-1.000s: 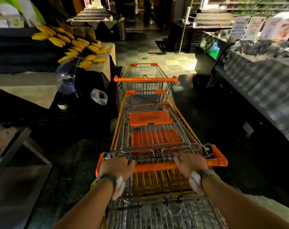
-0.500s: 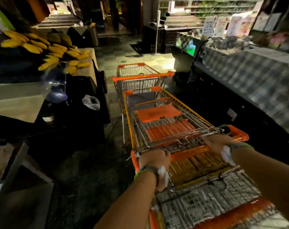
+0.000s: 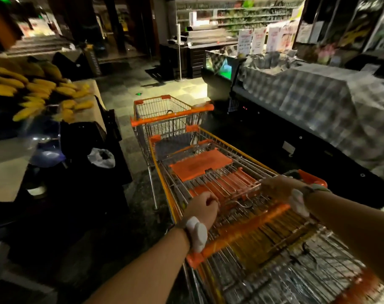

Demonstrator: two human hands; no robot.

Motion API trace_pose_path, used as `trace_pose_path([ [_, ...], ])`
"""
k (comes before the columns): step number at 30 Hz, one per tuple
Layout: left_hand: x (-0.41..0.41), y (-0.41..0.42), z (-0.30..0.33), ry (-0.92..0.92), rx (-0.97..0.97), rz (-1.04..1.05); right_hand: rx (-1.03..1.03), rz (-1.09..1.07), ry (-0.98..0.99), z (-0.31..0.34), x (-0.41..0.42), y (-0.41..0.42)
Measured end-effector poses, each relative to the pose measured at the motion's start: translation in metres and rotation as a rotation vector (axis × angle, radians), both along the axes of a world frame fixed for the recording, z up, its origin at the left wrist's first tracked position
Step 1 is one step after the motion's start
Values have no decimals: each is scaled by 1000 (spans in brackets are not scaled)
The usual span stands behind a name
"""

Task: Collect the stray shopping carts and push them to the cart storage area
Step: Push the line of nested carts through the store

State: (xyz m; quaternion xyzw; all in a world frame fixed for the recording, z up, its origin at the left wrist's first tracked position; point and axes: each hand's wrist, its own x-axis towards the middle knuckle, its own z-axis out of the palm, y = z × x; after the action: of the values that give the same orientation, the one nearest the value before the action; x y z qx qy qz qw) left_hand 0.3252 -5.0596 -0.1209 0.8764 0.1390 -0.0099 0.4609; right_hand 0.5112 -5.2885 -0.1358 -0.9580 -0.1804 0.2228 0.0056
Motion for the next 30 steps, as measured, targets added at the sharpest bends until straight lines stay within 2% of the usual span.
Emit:
trace_pose_path([
  [2,38,23,12,-5,54,-2,60,32,4,17,23,30],
  [3,59,35,13,-5,70,-11,87,86,-69,26,29,47],
  [4,64,44,16,8,83,-6,206,65,-2,25,22,67],
  [6,116,68,17,31,144,-27,525,-147,102,13,43,108],
  [7,125,78,19,32,187,-22,538,-81,35,12,44,123],
  [8,143,89,20,43,213,-20,448,26,-21,16,52,138],
  [9,160,100,21,49,221,-12,521,-30,66,17,56,158],
  [13,212,148,21,70,284,0,447,34,-11,13,56,222],
  [17,254,191,23,115,372,-2,230,100,-6,-6,80,268],
  [19,292,221,25,124,441,-44,136,77,31,-17,100,293],
  [22,340,254,29,128,650,-106,23,43,55,-40,127,318],
  [25,384,281,31,196,859,-140,5,-39,53,-58,156,330],
  [28,421,314,21,177,910,-113,-37,-42,63,-78,176,345],
  [30,453,344,7,251,901,-127,-79,-57,85,-93,198,364],
])
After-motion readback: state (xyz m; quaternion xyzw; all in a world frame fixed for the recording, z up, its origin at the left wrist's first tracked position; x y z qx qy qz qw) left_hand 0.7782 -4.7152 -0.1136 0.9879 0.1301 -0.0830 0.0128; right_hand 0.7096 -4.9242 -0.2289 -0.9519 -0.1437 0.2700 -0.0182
